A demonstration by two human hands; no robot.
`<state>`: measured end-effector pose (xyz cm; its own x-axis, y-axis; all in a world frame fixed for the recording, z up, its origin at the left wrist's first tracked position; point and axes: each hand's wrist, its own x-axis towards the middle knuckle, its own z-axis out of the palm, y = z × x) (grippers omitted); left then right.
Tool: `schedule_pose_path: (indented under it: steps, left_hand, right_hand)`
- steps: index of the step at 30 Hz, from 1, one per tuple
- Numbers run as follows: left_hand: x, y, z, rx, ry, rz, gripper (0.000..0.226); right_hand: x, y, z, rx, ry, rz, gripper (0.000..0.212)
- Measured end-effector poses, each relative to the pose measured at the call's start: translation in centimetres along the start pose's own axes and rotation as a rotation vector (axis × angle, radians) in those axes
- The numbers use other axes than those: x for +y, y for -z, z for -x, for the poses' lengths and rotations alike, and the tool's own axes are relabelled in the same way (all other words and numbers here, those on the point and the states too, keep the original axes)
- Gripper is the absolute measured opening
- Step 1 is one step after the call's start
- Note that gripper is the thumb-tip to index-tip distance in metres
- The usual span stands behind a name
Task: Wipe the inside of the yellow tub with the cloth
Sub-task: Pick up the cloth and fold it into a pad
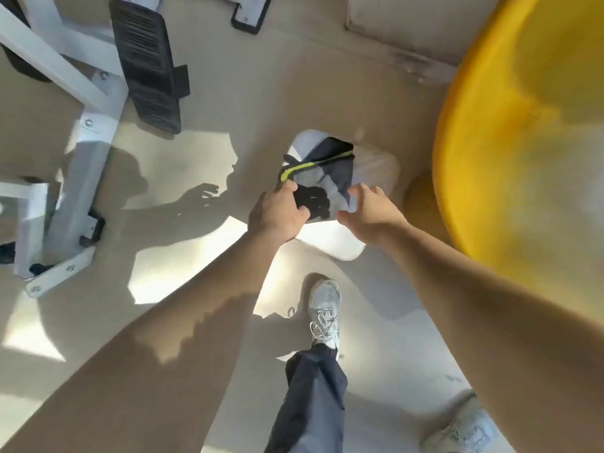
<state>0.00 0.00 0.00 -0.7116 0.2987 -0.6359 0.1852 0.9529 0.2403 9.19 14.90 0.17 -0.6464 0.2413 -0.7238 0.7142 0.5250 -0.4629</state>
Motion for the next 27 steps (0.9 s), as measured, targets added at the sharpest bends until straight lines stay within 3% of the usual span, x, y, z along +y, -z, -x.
schedule_pose_path:
  steps: [7,11,13,15,19,22,27]
  left_hand:
    - [-0.4,-3.6,-8.1,0.064,0.007,-0.027,0.049]
    - [-1.1,-4.1,-9.0,0.214,-0.025,-0.063,0.024]
    - [-1.3,-3.5,-8.2,0.21,-0.053,-0.02,0.014]
    - [-1.2,-2.9,-6.5,0.154,-0.086,0.031,0.014]
    - [0.6,-0.4,0.0,-0.11,-0.206,0.203,0.008]
    - [3.2,2.6,6.0,-0.2,-0.257,0.266,0.016]
    - [8.9,10.2,14.1,-0.303,-0.163,0.551,0.005]
  right_hand:
    - [1.2,-4.3,-5.6,-0.043,-0.075,-0.007,0.061]
    - [1.6,-5.5,-6.4,-0.019,-0.085,-0.008,0.059]
    - [1.6,-5.5,-6.1,-0.01,-0.087,-0.028,0.058]
    - [1.3,-5.1,-5.3,-0.014,-0.095,-0.053,0.057]
    - [-0.2,-2.3,-1.2,0.051,-0.074,-0.204,0.069]
    - [-1.3,1.2,3.9,0.12,0.131,-0.158,0.081]
    - [-0.6,7.4,12.3,-0.163,0.345,0.184,0.037]
